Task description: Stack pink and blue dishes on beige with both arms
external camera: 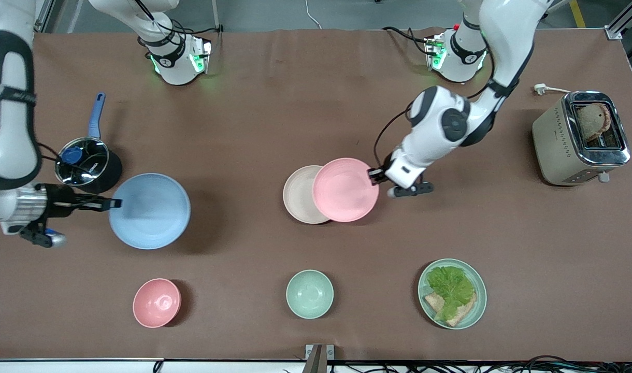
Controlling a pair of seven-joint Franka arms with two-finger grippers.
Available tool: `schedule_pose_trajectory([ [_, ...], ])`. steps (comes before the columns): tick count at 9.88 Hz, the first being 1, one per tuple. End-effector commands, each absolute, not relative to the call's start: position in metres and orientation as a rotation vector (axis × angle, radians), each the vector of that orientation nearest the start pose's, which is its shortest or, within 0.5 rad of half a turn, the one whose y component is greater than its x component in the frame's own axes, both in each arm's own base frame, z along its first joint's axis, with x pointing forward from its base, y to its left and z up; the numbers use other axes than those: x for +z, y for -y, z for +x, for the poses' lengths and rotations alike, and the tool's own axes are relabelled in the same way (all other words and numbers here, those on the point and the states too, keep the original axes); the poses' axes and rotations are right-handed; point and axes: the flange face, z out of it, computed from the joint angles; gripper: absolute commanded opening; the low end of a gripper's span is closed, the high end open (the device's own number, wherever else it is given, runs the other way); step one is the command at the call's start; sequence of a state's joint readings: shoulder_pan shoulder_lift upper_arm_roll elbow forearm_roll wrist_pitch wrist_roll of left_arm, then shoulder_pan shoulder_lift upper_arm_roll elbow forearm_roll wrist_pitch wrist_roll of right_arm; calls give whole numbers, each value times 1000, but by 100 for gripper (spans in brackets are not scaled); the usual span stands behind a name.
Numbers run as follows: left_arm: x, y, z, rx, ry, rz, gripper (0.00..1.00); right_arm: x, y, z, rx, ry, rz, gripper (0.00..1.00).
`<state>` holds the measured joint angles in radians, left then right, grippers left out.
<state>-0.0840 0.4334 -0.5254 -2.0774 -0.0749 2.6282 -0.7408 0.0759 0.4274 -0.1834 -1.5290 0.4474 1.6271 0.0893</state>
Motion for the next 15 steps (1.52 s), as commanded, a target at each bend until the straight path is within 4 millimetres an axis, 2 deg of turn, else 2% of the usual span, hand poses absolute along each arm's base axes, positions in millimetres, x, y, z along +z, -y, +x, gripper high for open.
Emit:
schedule_pose_trajectory([
  [1,217,377,510,39,553,-3348,0,407,-71,635,497,-453,-2766,1],
  [3,205,407,484,-67,619,-3277,1,406,-136,629,482,-427,-2844,1],
  [4,205,416,475,-116,672,-3249,5,402,-155,626,478,-428,-2841,1],
  [5,206,426,467,-143,717,-3235,38,399,-176,620,471,-385,-2838,1],
  [6,210,424,468,-181,691,-3234,93,394,-192,618,464,-357,-2829,0],
  [7,222,419,472,-225,677,-3211,100,385,-205,615,464,-340,-2821,0],
  [8,245,413,475,-288,642,-3165,100,373,-214,612,463,-340,-2817,0],
  [10,279,383,488,-373,413,-3091,100,352,-236,603,427,-338,-2807,1],
  [12,300,341,512,-431,334,-3045,100,333,-289,587,446,-431,-2771,1],
  [13,314,323,524,-412,296,-3055,100,326,-305,575,468,-430,-2777,1],
  [14,334,294,539,-387,225,-3053,100,315,-317,561,496,-406,-2793,2],
  [15,354,266,548,-319,144,-3056,100,308,-338,548,471,-427,-2796,2],
])
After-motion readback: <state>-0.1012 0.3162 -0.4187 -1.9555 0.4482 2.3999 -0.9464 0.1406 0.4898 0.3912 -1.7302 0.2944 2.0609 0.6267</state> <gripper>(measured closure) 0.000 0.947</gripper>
